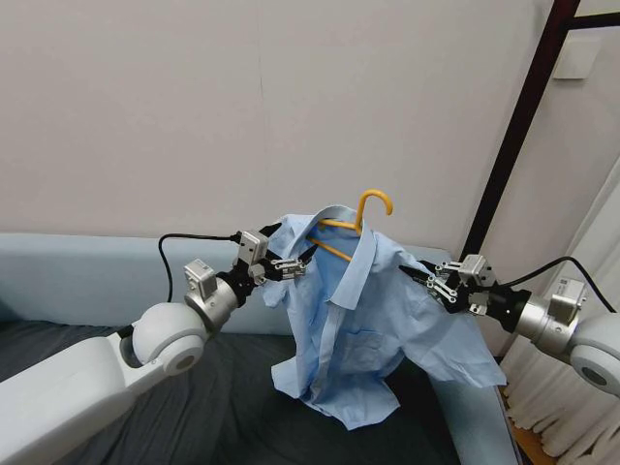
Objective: Pick up the clothes from the sofa and hang them on the clothes hanger.
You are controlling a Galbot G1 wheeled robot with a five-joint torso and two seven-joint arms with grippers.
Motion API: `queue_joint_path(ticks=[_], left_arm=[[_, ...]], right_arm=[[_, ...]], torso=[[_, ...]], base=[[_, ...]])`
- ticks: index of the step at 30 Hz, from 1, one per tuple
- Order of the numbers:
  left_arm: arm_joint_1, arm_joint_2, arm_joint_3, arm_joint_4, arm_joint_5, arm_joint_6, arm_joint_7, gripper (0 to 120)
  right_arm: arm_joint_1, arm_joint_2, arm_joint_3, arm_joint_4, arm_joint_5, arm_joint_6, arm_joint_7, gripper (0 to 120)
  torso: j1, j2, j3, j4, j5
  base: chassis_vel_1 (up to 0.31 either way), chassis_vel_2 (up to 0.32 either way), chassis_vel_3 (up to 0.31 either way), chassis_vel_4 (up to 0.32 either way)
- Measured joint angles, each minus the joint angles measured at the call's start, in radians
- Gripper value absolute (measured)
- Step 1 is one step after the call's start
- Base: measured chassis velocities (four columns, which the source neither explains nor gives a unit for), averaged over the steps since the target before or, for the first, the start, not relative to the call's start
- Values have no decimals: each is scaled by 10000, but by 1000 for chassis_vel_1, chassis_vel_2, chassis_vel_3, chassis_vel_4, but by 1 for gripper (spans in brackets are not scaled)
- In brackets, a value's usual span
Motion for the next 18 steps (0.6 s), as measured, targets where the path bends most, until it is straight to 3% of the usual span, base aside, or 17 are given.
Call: queue_joint_path(ticks=[18], left_arm=[[-221,-452,296,300,113,76,175,14]], right_arm=[[46,0,-86,-34,18,-8,-70,8]], torso=[[0,0,0,1,-1]], base=[[0,0,0,0]])
